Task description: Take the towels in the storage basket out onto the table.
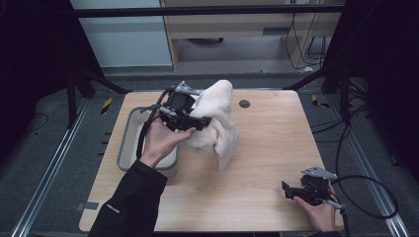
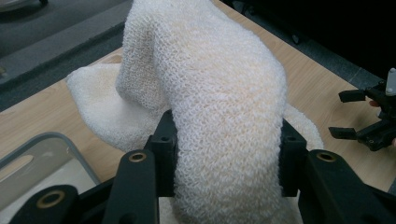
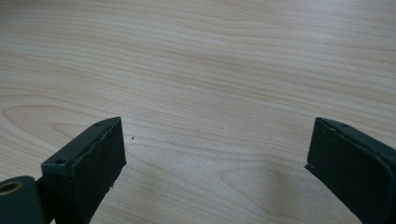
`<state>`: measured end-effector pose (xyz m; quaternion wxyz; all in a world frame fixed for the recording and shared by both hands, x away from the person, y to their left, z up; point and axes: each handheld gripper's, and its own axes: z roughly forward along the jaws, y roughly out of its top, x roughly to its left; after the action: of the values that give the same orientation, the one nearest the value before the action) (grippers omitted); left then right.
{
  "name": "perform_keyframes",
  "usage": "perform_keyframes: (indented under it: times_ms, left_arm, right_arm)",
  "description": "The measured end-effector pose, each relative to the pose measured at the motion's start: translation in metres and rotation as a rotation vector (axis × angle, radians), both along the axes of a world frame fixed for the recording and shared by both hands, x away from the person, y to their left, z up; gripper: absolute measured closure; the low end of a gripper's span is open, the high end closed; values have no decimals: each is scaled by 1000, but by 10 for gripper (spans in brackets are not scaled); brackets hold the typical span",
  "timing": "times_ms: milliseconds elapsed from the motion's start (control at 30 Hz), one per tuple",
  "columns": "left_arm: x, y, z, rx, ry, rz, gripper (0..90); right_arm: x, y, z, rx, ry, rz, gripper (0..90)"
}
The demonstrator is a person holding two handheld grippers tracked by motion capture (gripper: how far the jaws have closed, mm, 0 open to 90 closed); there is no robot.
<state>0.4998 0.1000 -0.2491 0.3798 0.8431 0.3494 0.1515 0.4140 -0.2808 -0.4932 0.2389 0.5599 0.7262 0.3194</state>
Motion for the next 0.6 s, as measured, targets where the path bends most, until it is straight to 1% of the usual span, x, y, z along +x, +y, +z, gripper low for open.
perform_keyframes:
  times_ms: [33,100,167,200,233,300,400,433,467,600]
  left_arm:
    - [1,-4,-3,3,3,-5,542]
    - [2,-5,-5,5,4,-7,542]
    - [4,-10,-11,3,10,-10,542]
    - [4,-10,-11,3,10,-10,542]
    - [6,-14,-15,6,14,-12,542]
    - [7,-15,-17,5,17,-13,542]
    - [9,-20,-24,7,31,-17,541]
    - [11,-22,-29,8,37,-24,541]
    - [11,-22,-29,8,37,-24,541]
    - [14,-27,-39,13,52,-24,541]
  right_arm:
    - [0,0,0,-1,-1,0,43]
    - [0,0,0,-2,-1,0,43]
    - [0,0,0,-3,-1,1,43]
    - [0,0,0,-3,-1,1,43]
    - [0,0,0,-2,0,1,43]
    - [0,0,0,-3,-1,1,43]
    - [0,0,0,-3,-1,2,43]
    - [0,0,0,-4,-2,1,44]
    - [0,0,0,-4,-2,1,44]
    - [0,0,0,-4,-3,1,43]
